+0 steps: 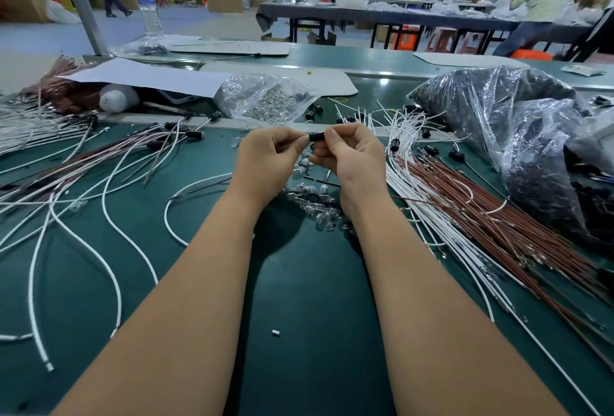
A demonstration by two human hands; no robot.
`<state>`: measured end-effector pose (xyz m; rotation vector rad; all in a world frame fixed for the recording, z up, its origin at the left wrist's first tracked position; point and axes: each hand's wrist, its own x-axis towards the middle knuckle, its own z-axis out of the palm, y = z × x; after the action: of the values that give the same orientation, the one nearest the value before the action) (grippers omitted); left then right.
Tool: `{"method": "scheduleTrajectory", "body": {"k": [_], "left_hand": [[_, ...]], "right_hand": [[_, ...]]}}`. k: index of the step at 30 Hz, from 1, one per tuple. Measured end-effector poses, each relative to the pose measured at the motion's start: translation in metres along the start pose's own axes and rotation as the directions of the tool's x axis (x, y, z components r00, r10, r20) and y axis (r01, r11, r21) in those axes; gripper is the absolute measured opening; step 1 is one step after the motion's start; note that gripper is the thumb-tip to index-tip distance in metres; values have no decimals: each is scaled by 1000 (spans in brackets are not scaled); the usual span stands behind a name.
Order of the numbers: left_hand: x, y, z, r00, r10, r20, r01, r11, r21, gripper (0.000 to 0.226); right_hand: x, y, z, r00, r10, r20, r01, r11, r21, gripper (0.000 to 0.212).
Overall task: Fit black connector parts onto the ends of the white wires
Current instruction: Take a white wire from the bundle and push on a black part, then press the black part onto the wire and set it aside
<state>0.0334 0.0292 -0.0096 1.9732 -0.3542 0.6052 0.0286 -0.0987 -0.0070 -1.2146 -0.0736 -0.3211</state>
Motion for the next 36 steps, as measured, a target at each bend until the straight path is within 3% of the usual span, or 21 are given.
{"method": "scheduleTrajectory", "body": {"k": [4, 6, 8, 11, 15, 17, 19, 20, 22, 24, 27, 31, 34, 36], "left_hand": [[2, -1, -13, 995, 103, 7, -101, 954, 282, 15], [4, -3, -22, 986, 163, -42, -137, 923, 360, 15], [7, -9, -32, 962, 208, -178, -104, 879, 465, 16], [9, -19, -46, 892, 129, -434, 176, 785, 594, 21], [6, -25, -56, 755, -80, -651, 522, 675, 522, 30], [6, -24, -56, 744, -121, -657, 549, 671, 498, 38], [7, -23, -51, 807, -100, -582, 480, 684, 549, 38], [8, -23, -48, 848, -95, -522, 431, 697, 573, 37], [9, -25, -42, 902, -158, -402, 373, 754, 540, 35], [10, -29, -40, 899, -310, -310, 425, 793, 438, 36], [11, -36, -46, 808, -510, -295, 587, 663, 464, 40], [9, -38, -57, 698, -593, -401, 706, 476, 524, 43], [7, -39, -60, 673, -626, -394, 716, 418, 559, 44], [7, -36, -57, 703, -607, -371, 684, 433, 587, 44]], "right_hand": [[3, -6, -7, 997, -9, -78, 16, 996, 90, 7], [4, -8, -10, 994, -37, -101, 33, 999, -35, 7], [4, -9, -12, 985, -112, -128, 69, 951, -301, 9], [6, -10, -20, 950, -272, -151, 99, 725, -682, 17], [9, -13, -39, 902, -385, -196, -41, 376, -926, 26], [8, -13, -44, 937, -301, -175, -128, 171, -977, 26], [6, -11, -45, 966, -200, -162, -168, -15, -986, 25], [6, -11, -45, 971, -178, -162, -174, -55, -983, 24], [6, -10, -45, 970, -175, -168, -181, -63, -981, 22], [7, -9, -45, 966, -189, -175, -188, -53, -981, 19], [7, -7, -45, 961, -201, -188, -203, -57, -977, 27], [7, -7, -44, 964, -190, -188, -206, -79, -975, 29], [6, -8, -45, 966, -192, -173, -187, -61, -980, 20], [6, -8, -45, 962, -210, -174, -186, -40, -982, 20]]}}
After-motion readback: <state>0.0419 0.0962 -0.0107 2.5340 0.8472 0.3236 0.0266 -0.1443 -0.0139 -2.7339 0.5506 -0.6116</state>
